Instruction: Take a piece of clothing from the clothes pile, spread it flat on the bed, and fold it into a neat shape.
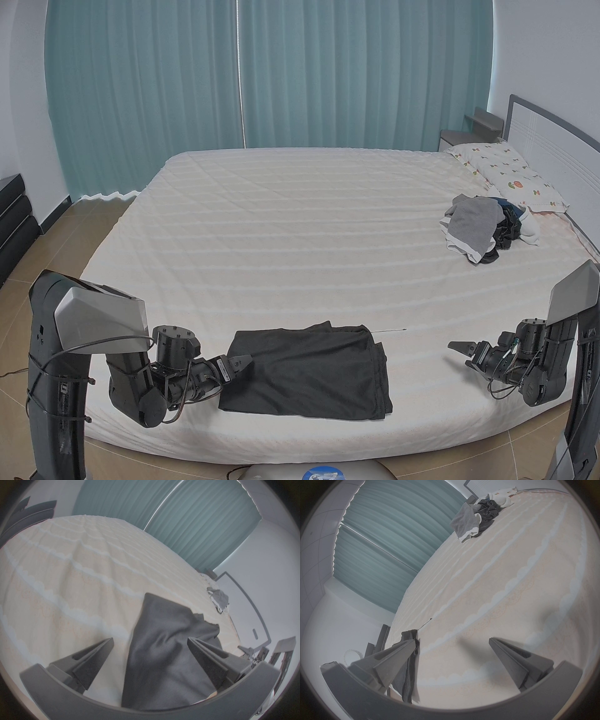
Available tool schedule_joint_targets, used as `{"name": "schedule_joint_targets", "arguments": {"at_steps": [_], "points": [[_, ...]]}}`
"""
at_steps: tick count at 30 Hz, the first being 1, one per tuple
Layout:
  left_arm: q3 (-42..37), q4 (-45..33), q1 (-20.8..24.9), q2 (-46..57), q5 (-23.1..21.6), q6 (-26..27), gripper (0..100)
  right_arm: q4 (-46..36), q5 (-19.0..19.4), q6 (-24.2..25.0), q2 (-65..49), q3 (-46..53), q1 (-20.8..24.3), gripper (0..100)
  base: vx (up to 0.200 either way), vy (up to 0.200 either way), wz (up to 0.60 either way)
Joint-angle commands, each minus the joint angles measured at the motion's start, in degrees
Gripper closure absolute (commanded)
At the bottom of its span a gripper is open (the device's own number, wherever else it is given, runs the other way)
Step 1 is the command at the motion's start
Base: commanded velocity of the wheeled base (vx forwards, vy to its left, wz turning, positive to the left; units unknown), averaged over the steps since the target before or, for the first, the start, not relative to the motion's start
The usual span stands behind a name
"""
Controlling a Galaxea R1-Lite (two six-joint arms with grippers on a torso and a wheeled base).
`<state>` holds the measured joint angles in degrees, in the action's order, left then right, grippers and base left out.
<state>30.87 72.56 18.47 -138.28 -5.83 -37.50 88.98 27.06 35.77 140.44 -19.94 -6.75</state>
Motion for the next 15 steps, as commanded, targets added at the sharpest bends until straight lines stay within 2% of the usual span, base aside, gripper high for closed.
{"name": "schedule_joint_targets", "arguments": {"at_steps": [1,7,10,15], "points": [[2.2,0.0,-0.2,1.5,0.0,-1.7,0,0.0,0.0,0.0,0.0,0.0,0.2,0,0.000,0.000,0.00],[3.5,0.0,-0.6,1.0,0.1,-2.7,0,0.1,0.0,0.0,-0.1,-0.2,0.1,0,0.000,0.000,0.00],[4.4,0.0,-1.3,1.5,1.9,-3.1,0,0.1,-0.1,0.0,-1.0,0.0,0.0,0,0.000,0.000,0.00],[3.7,0.0,-2.6,5.0,2.6,-3.6,0,0.3,-3.0,-0.3,-3.4,-1.1,0.4,0,0.000,0.000,0.00]]}}
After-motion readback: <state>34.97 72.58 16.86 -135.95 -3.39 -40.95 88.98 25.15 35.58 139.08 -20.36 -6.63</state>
